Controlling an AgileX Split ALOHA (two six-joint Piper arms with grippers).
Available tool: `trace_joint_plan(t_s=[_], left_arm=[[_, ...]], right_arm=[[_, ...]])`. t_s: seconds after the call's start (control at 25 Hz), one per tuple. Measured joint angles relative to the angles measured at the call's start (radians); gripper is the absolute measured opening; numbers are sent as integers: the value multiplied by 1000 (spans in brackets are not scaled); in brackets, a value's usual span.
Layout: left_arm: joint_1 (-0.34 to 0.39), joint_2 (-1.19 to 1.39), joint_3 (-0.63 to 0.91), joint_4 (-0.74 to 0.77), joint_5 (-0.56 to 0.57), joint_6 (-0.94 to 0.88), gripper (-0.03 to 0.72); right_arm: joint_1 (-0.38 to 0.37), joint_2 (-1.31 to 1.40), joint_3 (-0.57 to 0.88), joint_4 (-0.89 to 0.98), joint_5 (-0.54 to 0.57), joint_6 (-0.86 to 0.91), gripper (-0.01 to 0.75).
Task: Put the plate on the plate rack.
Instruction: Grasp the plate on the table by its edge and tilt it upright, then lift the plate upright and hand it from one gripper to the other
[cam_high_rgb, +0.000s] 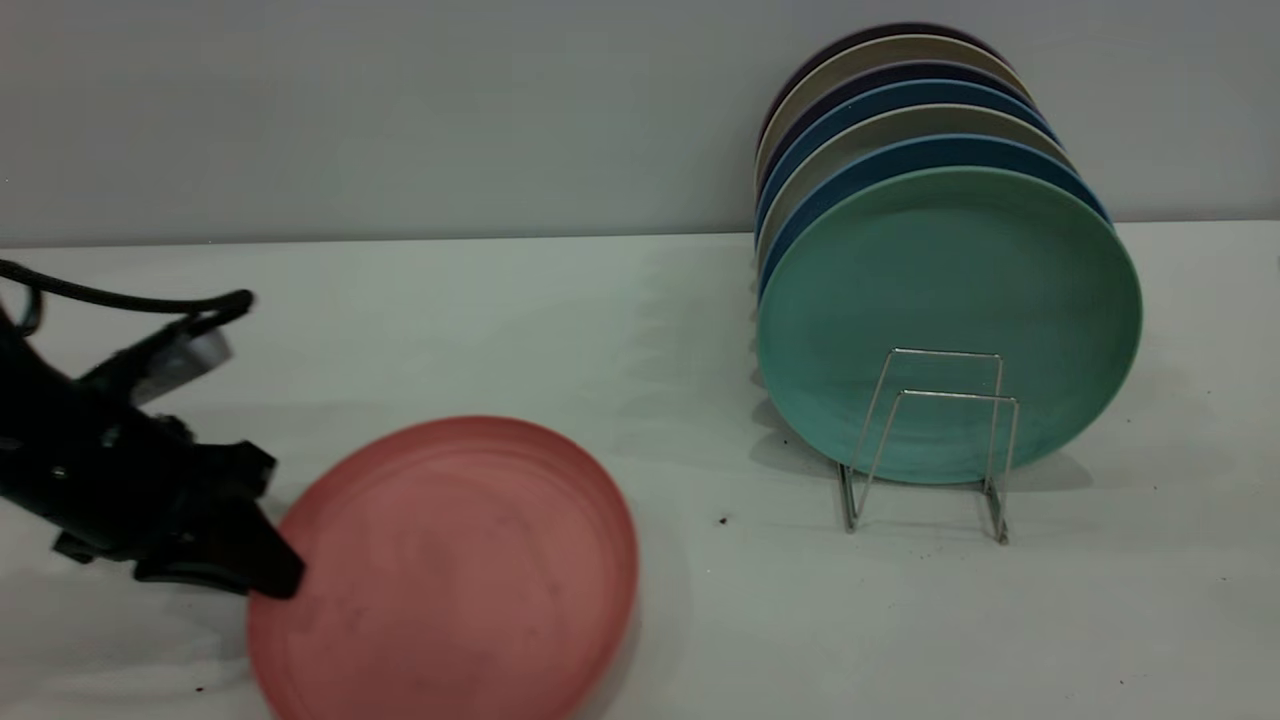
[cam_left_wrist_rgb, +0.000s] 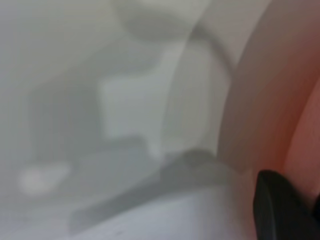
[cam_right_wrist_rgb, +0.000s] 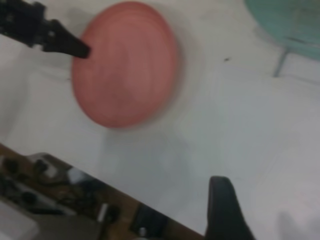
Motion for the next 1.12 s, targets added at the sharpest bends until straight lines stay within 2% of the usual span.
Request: trace_joint_plan(t_s=[0.16, 0.56, 0.92, 1.12], left_arm=[[-38, -26, 0, -11, -5, 36, 14], [-67, -197, 0, -45, 38, 99, 14], [-230, -216, 0, 7, 45, 103, 14], [-278, -224, 1, -5, 32, 112, 14]], right_arm=[[0, 122, 0, 125, -17, -115, 483], [0, 404, -4, 477, -41, -467, 483], [0, 650, -8, 701, 29, -731, 483], [0, 729, -14, 759, 58, -824, 483]])
